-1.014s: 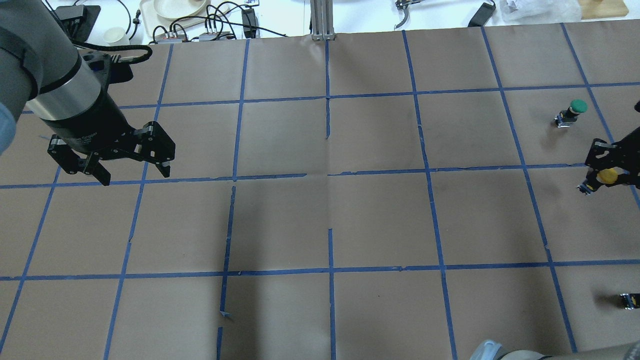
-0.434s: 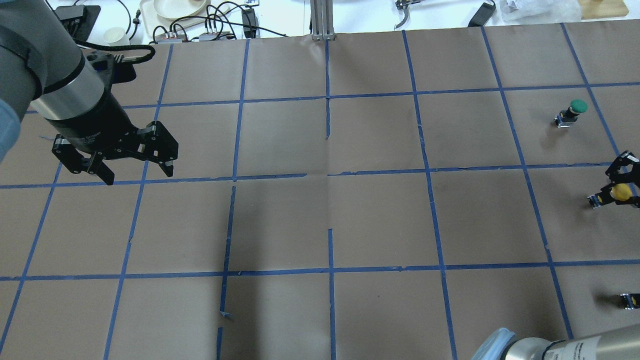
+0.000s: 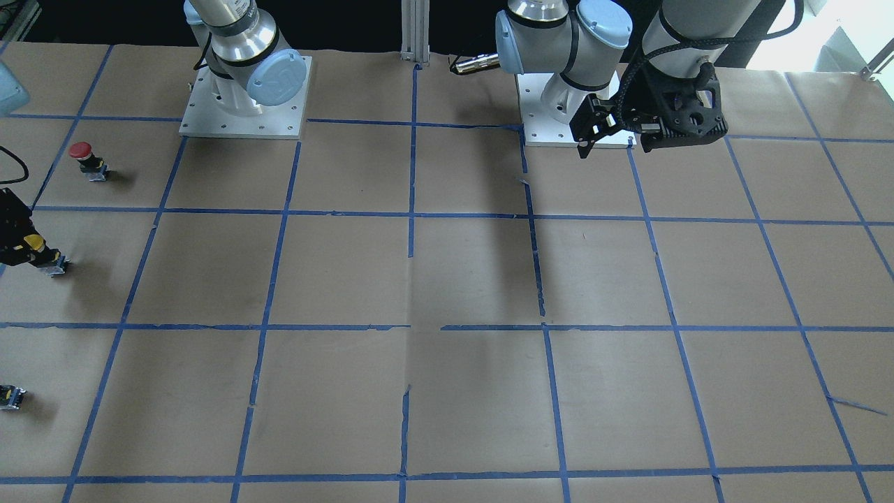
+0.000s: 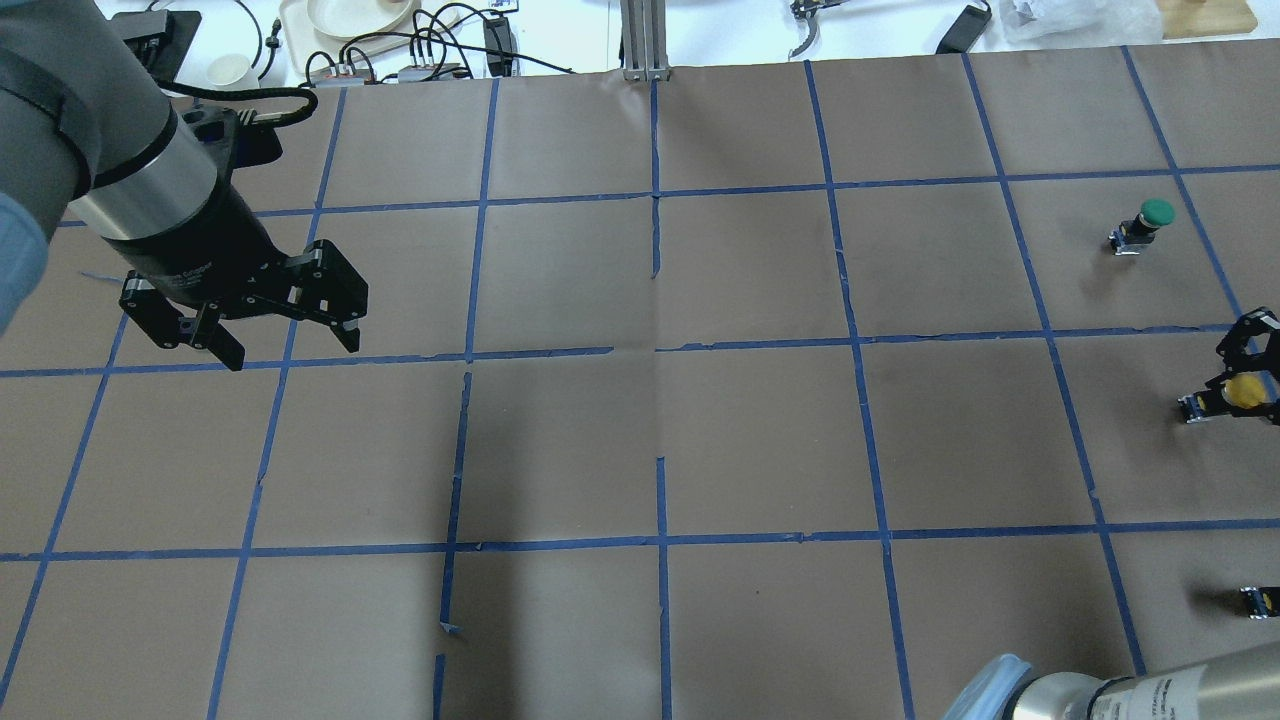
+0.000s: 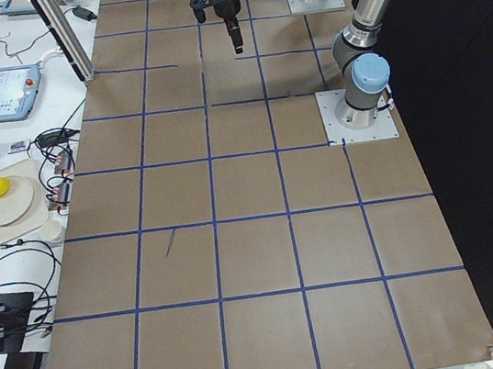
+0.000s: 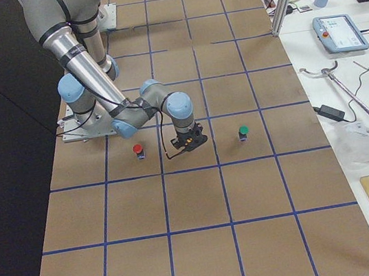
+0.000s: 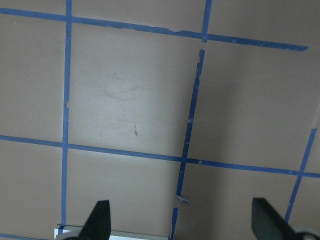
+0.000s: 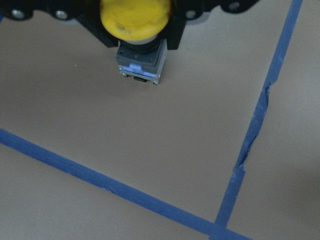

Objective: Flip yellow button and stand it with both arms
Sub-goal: 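Lower the button upright onto the table beside the green button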

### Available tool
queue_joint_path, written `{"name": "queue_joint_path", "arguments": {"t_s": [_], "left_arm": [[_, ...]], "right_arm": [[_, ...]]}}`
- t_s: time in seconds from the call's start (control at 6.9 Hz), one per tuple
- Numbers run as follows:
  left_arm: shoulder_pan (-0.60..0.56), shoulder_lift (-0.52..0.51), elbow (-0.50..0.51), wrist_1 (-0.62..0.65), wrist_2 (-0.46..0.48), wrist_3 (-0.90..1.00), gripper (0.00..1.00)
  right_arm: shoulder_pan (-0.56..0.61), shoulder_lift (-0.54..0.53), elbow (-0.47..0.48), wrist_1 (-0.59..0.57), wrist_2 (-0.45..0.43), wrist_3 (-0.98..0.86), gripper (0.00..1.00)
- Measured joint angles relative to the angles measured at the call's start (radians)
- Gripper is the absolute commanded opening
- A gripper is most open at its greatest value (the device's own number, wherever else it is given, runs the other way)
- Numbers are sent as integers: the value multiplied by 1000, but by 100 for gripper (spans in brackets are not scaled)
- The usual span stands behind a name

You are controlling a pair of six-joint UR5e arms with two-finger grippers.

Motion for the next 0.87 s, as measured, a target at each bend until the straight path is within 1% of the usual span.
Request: {"name": "queue_joint_path", "arguments": {"t_s": [0.29,0.72,0.87], "left_arm": [[-9,-2,-5,-9,6,9,100],[-14,-2,-5,-9,11,11,100],[-14,-1,-6,-11,11,11,100]], "right_arm": [[0,-5,2,1,-21,61,12],[6,-9,3,2,-23,114,13],[9,-9,3,1,-19,118,17]]}}
